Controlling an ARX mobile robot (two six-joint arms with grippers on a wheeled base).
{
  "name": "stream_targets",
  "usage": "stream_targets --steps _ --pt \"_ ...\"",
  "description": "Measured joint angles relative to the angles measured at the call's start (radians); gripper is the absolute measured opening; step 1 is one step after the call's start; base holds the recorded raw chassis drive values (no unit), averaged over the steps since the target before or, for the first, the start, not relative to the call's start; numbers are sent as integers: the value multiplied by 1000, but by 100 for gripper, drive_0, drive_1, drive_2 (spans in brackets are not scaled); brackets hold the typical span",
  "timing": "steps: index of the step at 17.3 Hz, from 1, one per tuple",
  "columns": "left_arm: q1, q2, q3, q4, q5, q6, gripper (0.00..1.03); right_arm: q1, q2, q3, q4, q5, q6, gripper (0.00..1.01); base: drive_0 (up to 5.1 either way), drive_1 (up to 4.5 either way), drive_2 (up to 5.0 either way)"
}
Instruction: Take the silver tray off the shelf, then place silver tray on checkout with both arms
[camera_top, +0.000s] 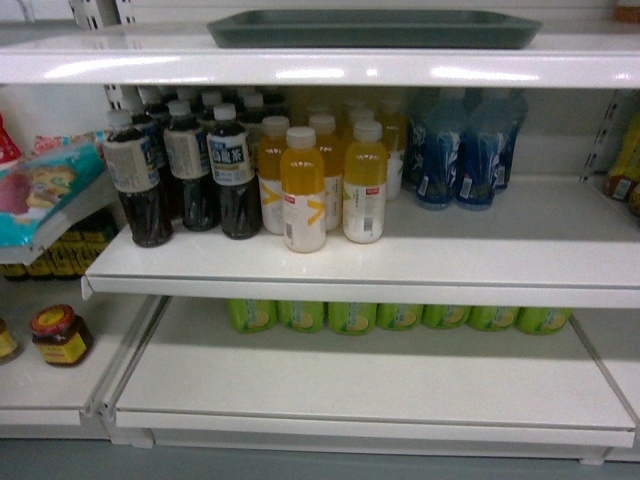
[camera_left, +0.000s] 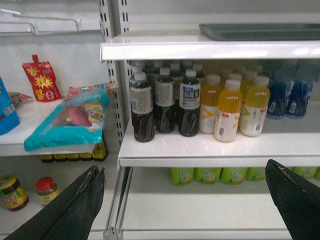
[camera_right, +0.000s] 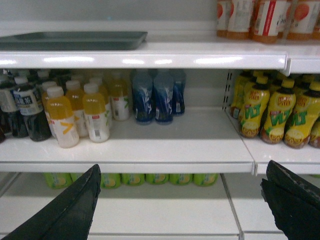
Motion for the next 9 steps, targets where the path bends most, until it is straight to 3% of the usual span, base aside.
stream_targets --steps 9 --pt "0 0 0 3 -2 0 98 0 0 0 2 -1 -1 98 0 0 0"
